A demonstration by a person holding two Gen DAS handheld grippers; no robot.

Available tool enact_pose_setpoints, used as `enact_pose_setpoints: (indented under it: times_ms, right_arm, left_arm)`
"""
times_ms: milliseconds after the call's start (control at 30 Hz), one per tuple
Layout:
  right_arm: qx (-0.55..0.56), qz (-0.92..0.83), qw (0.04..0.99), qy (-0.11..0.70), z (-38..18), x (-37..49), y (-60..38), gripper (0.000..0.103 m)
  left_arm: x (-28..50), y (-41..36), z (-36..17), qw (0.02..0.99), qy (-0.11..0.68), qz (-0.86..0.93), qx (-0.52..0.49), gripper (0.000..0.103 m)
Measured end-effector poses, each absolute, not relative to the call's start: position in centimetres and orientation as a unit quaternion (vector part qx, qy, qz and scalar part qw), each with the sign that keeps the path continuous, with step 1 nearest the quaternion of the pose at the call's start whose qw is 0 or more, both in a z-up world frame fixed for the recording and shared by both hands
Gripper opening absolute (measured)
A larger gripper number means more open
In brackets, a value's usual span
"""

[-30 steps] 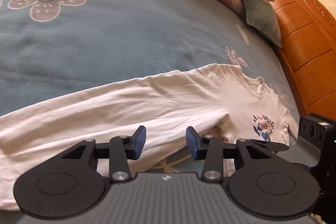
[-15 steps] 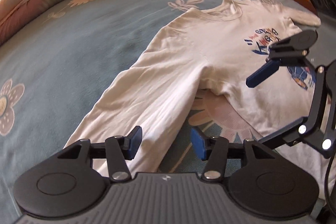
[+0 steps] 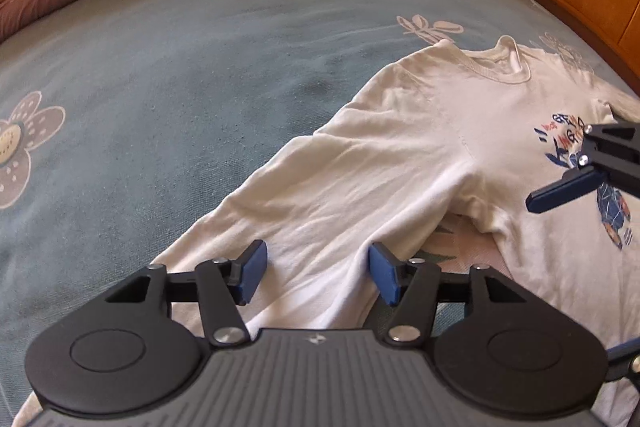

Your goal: Fold clothes

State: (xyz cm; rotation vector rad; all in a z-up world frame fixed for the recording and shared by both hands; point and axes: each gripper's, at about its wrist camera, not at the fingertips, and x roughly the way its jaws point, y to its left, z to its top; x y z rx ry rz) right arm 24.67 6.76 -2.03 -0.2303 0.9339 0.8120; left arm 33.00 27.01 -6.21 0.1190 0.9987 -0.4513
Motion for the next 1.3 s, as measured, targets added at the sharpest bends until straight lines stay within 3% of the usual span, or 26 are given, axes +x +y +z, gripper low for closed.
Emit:
enact_pose_setpoints:
  times_ms: [67, 300, 467, 533, 567, 600, 933, 1300]
  right_arm:
    - [-0.138, 0.383, 0.806, 0.43, -2.2, 24.3, 7.4, 0.098]
    - [-0.249, 0.41, 0.78, 0.402, -3.2, 24.2, 10.3, 0.062]
    - [-0.373, 0.412, 0.767, 0.32, -3.7, 24.0, 12.7, 0.052]
    - [-0.426, 0.41, 0.753, 0.287, -4.3, 23.8, 13.5, 0.037]
    - [-0.448, 0.411, 0.745, 0.276, -4.6, 23.7, 13.8, 0.025]
    - [-0.464, 0.411, 0.738, 0.265, -4.8, 23.4, 13.8, 0.021]
    - [-0.47, 0.448, 0.71, 0.275, -4.8, 21.9, 13.6, 0.021]
    - [-0.504, 0.465, 0.691, 0.228, -5.6, 22.2, 14.8, 0.021]
  left_arm:
    - [33.3, 27.8, -6.3, 0.851, 0.478, -0.217, 0.027, 0.06]
    - [34.7, 30.0, -6.7, 0.836, 0.493, -0.237, -0.051, 0.065]
    - [35.3, 31.3, -6.9, 0.826, 0.498, -0.241, -0.107, 0.065]
    - [35.1, 31.3, -6.9, 0.829, 0.495, -0.238, -0.102, 0.065]
    - [34.9, 31.1, -6.7, 0.833, 0.494, -0.235, -0.082, 0.065]
    - [34.6, 30.9, -6.5, 0.837, 0.492, -0.231, -0.062, 0.065]
    - [32.2, 28.8, -5.1, 0.852, 0.469, -0.188, 0.134, 0.066]
    - [33.3, 30.0, -6.6, 0.851, 0.469, -0.187, 0.141, 0.074]
